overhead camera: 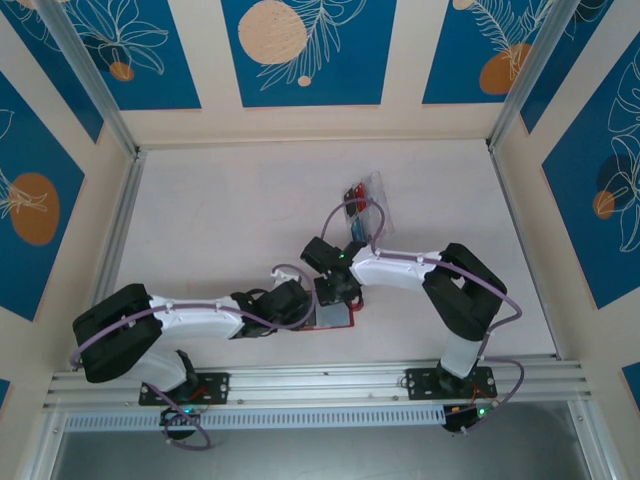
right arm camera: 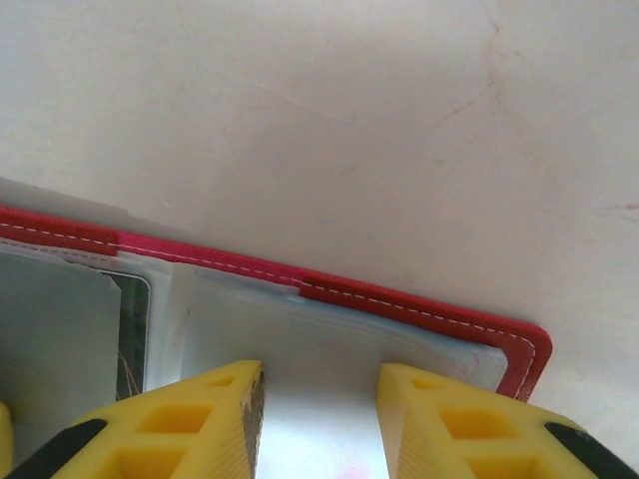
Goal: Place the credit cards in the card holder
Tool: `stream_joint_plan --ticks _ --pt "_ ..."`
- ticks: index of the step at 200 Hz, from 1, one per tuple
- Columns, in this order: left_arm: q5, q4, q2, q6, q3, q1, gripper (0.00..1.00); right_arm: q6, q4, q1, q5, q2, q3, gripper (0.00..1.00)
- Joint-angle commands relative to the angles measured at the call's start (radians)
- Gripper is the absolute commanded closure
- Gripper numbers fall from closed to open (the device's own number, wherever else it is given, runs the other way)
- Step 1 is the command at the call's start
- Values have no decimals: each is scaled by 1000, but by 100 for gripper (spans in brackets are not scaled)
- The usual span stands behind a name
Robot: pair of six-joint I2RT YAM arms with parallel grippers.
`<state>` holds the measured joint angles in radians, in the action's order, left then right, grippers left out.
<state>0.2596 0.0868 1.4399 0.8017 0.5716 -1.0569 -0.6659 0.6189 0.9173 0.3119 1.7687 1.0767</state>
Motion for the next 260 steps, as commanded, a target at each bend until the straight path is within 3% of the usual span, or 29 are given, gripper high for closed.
stream_joint_plan --ticks 1,49,78,121,199,237,260 --pt "-54 32 25 -16 -26 -5 54 -19 49 27 28 59 -2 65" --pt "-59 32 34 -18 -18 -5 54 -28 -37 14 -83 34 -32 95" --pt "-65 29 43 -18 -13 -5 54 -21 -64 -13 -143 -15 -39 100" --pt "-68 29 37 -18 -8 -5 54 -23 -84 -42 -258 -76 -21 100" --pt "-89 21 -30 -46 -12 -5 50 -90 -144 -58 -440 -10 29 95" --pt "-79 30 -47 -37 -24 -5 48 -129 -187 -57 -499 5 37 70" --pt "-39 72 -79 -3 -38 -3 45 -131 -216 -68 -543 -13 28 63"
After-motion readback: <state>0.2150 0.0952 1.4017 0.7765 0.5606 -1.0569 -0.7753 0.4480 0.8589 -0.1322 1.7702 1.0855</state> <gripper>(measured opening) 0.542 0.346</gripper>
